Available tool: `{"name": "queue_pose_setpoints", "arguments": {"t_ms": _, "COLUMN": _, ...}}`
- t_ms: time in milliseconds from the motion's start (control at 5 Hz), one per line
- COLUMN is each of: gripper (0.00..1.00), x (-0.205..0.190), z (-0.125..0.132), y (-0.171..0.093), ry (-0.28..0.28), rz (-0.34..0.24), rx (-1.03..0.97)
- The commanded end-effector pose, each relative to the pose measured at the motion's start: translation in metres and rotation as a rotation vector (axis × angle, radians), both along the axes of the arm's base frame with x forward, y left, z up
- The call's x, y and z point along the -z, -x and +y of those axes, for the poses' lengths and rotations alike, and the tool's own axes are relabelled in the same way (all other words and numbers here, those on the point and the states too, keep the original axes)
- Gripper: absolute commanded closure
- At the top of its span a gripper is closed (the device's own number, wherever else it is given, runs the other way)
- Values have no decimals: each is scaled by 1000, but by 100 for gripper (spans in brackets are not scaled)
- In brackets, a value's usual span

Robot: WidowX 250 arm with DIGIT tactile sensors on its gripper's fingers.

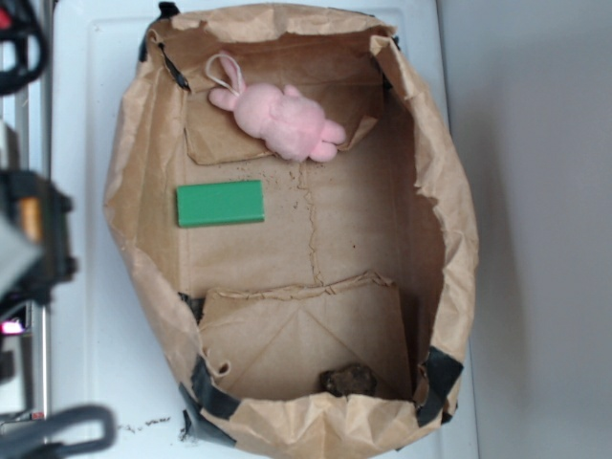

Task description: Grab the green block.

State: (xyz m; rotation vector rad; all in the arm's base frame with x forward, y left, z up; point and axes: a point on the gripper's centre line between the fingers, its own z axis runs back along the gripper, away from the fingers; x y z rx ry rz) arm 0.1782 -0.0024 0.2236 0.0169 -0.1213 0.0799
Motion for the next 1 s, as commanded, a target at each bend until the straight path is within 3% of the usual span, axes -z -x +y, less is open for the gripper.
{"name": "queue_pose_setpoints", "arguments": {"t_ms": 0, "gripper": 0, "x": 28, "z": 45, "y": -48, "ry": -16, "rz": -27, "rx": 39}}
{"name": "queue_pose_setpoints", "arguments": {"t_ms": 400, "gripper": 0, "x": 54, "z": 78, "y": -79, "ry": 1, "rz": -7, "rx": 28}}
{"name": "queue_pose_setpoints", "arguments": {"t_ms": 600, "gripper": 0, "x": 67, "z": 87, "y": -78, "ry": 78, "rz": 25, "rx": -18}}
{"name": "queue_pose_setpoints", "arguments": {"t_ms": 800, "gripper": 0, "x": 83, "z": 80, "y": -71, "ry": 92, "rz": -4, "rx": -25}}
